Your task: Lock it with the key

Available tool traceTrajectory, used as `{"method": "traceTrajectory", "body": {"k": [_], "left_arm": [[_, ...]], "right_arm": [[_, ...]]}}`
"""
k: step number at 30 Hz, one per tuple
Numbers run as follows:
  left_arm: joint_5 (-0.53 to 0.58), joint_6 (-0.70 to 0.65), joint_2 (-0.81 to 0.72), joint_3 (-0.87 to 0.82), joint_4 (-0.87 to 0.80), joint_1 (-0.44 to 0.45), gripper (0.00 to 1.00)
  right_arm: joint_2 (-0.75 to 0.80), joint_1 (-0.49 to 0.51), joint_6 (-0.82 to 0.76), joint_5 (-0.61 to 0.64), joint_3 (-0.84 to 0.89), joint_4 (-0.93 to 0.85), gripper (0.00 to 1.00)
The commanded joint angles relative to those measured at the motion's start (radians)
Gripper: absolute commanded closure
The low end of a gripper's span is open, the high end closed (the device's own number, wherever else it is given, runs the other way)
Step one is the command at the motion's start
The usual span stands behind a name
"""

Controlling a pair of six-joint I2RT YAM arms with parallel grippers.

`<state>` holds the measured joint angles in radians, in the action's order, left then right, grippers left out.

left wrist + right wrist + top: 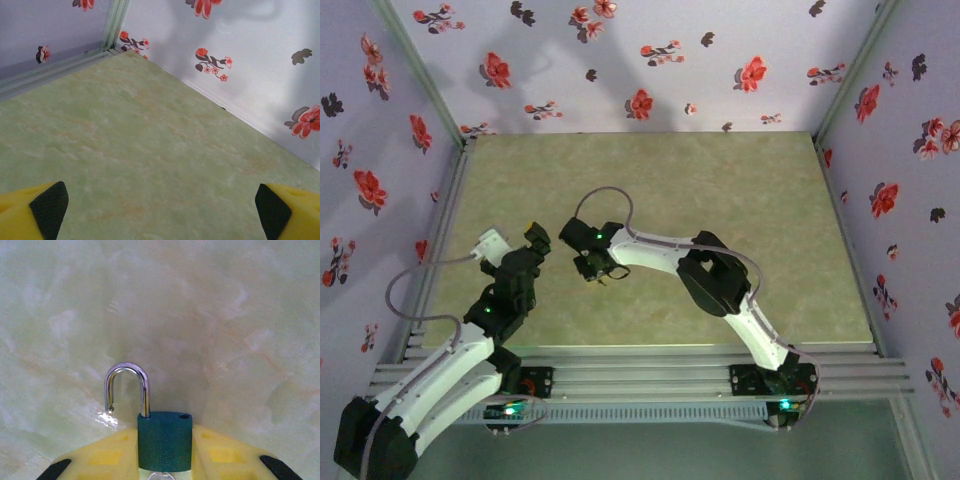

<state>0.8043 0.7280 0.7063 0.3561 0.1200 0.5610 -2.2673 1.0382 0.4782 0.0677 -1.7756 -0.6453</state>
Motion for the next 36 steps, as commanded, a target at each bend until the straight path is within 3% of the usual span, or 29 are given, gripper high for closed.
{"method": "traceTrajectory", "body": {"k": [1, 17, 36], "left_arm": [[0.021, 0.012, -0.007, -0.017, 0.026, -0.002, 0.0], [-0.07, -0.01, 0.049, -0.005, 0.06, -0.003, 0.0], [-0.511, -0.064, 0.262, 0.056, 0.203, -0.017, 0.0]], "right_arm": [[0.05, -0.026, -0.025, -0.014, 0.061, -0.011, 0.75], [0.21, -0.071, -0.049, -0.09, 0.254, 0.095, 0.79], [0.408, -0.099, -0.062, -0.118, 0.425, 0.157, 0.81]]}}
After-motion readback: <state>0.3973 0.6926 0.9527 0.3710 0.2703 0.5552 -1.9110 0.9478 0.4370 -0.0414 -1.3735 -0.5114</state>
